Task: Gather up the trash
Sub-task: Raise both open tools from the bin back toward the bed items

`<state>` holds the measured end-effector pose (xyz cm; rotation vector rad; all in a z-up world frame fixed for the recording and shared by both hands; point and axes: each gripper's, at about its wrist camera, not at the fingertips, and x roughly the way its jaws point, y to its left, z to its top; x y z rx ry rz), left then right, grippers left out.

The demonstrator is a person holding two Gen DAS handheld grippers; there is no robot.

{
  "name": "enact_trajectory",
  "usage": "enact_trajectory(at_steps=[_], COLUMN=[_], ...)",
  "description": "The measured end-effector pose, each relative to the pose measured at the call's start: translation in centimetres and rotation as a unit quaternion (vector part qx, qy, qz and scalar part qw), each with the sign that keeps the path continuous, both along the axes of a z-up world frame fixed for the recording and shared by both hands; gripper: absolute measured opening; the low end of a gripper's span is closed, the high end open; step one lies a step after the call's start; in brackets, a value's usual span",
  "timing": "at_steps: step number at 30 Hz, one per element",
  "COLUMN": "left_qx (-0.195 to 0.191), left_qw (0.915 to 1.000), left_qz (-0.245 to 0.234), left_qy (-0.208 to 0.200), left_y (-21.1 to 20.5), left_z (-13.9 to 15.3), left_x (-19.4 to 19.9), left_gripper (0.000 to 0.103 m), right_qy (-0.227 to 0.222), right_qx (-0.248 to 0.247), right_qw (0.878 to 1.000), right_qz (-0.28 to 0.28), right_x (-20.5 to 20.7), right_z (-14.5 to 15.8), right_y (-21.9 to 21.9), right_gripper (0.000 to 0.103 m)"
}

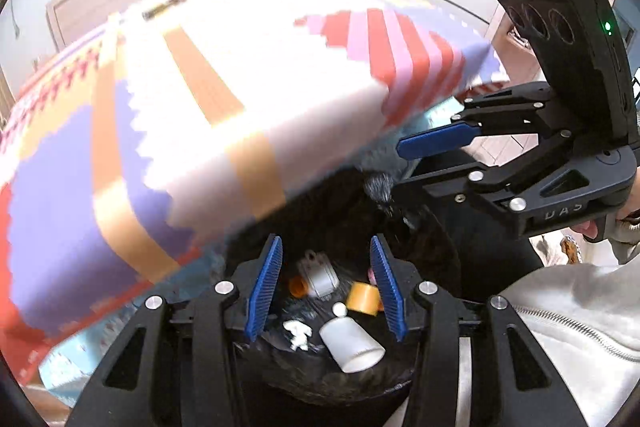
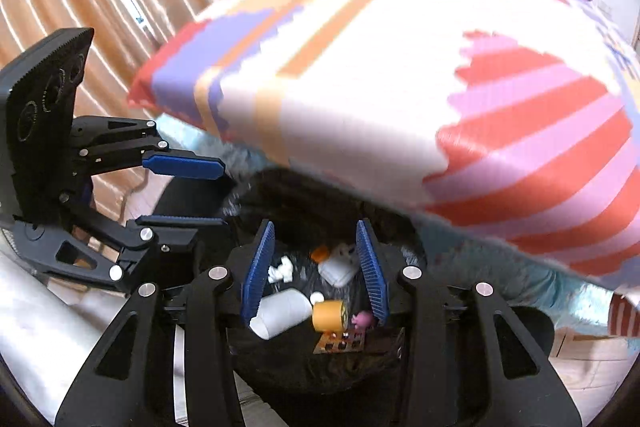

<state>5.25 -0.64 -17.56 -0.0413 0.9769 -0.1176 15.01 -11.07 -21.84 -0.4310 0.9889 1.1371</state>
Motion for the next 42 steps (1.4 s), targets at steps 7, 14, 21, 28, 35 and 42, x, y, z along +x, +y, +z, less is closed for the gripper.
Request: enact_trajectory(at_steps=[7, 14, 21, 28, 35, 42], left_qx=[0.018, 0.036, 0.039, 0.054, 0.06, 0.064], left_qw=[0.999, 0.997, 0.9957, 0.9948, 0.9939, 0.9923], left_qz=[0.01, 0.025, 0.037, 0.045, 0.047, 0.057], left_qy=[-0.04, -0.064, -0.075, -0.074, -0.08, -0.089], left_y=[1.9, 4.6, 7.2, 10.1, 12.9, 15.4], left_z=[3.0, 5.2, 6.4, 6.4, 6.7, 7.0], left_x=[0.4, 2.0, 4.2, 7.7, 11.4, 15.4], left_gripper=[0.044, 0.044, 0.044, 0.044, 0.044, 0.044], right_qy=[-0.031, -0.055, -0.078, -0.097, -0.114, -0.121], right_qx=[0.031, 0.05, 0.066, 0.07, 0.071, 0.05], right_qw=[0.999, 0.997, 0.995, 0.993, 0.991, 0.991], right_qz=[-0.004, -0.01, -0.013, -0.015, -0.016, -0.03], right_x=[0.9, 1.9, 3.7, 6.3, 9.3, 14.2], right_z=[2.9, 5.0, 6.8, 7.6, 8.3, 7.3], right_y=[-0.2, 1.0, 2.7, 5.0, 8.0, 12.0], right_gripper=[0.042, 0.042, 0.042, 0.042, 0.042, 0.042])
